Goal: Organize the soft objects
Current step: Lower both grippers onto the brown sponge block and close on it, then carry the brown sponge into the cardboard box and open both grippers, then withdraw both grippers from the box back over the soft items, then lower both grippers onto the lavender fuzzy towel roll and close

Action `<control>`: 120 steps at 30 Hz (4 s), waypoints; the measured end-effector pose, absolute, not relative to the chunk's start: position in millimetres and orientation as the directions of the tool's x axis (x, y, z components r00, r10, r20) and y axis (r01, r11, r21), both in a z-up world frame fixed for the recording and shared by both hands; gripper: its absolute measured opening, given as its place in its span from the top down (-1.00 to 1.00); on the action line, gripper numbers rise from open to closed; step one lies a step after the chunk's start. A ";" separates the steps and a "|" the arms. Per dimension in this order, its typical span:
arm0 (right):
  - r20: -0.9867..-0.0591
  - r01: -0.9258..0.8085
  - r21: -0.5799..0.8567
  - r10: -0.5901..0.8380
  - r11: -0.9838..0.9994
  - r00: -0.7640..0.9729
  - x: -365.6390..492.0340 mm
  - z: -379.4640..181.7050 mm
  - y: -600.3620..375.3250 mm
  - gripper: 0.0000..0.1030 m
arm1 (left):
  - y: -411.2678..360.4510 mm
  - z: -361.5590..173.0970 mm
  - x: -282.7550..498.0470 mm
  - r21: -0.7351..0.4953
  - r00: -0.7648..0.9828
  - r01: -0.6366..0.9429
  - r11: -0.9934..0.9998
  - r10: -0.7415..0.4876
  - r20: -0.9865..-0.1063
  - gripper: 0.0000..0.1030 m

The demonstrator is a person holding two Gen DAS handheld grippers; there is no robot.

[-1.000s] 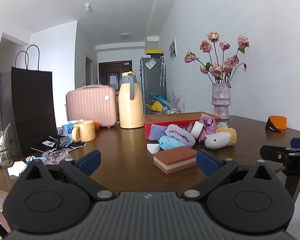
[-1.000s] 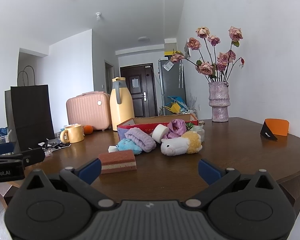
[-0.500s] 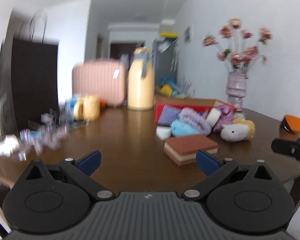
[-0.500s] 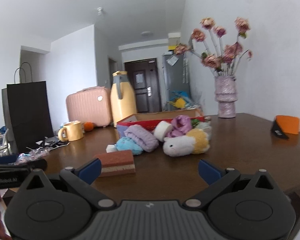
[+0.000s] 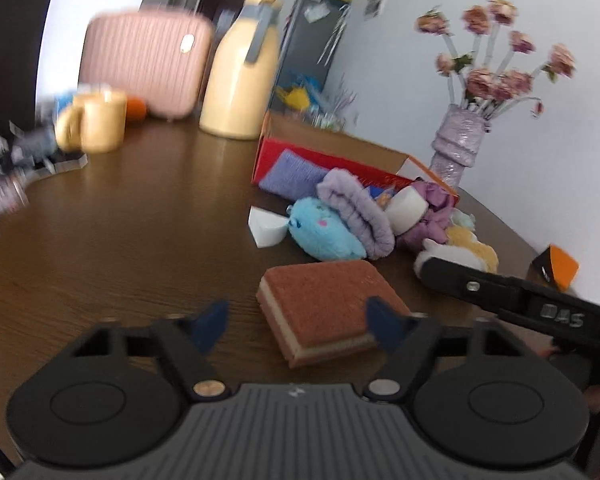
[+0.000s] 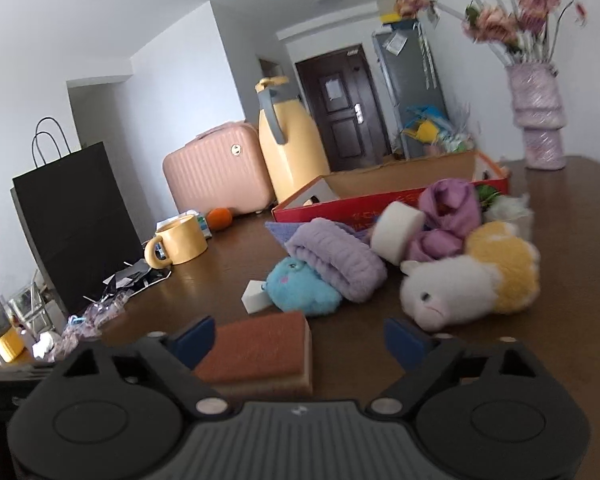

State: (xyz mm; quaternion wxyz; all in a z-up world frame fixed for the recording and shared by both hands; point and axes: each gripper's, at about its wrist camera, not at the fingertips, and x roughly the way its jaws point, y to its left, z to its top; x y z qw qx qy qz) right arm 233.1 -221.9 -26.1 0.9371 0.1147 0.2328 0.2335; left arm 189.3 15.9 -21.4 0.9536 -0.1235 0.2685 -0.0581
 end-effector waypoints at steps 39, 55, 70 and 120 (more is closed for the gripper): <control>-0.507 -0.231 0.585 0.573 0.777 0.644 606.5 42.7 -241.3 0.37 | 27.5 65.0 589.9 -0.499 0.700 0.098 0.861 -0.416 -0.580 0.32; -0.655 -0.129 0.527 0.499 0.840 0.567 707.6 -10.0 -213.8 0.35 | 16.6 23.0 669.4 -0.237 0.664 0.050 0.970 -0.210 -0.718 0.00; -0.540 -0.095 0.157 0.165 0.983 0.826 512.8 102.3 -331.0 -0.44 | 38.1 116.2 489.2 0.004 0.874 0.032 0.999 -0.026 -0.486 -0.68; -0.369 -0.373 0.012 0.351 0.928 0.861 214.5 -7.0 -226.1 -0.12 | 40.4 -0.5 221.7 0.002 0.925 0.143 0.990 -0.133 -0.355 -0.72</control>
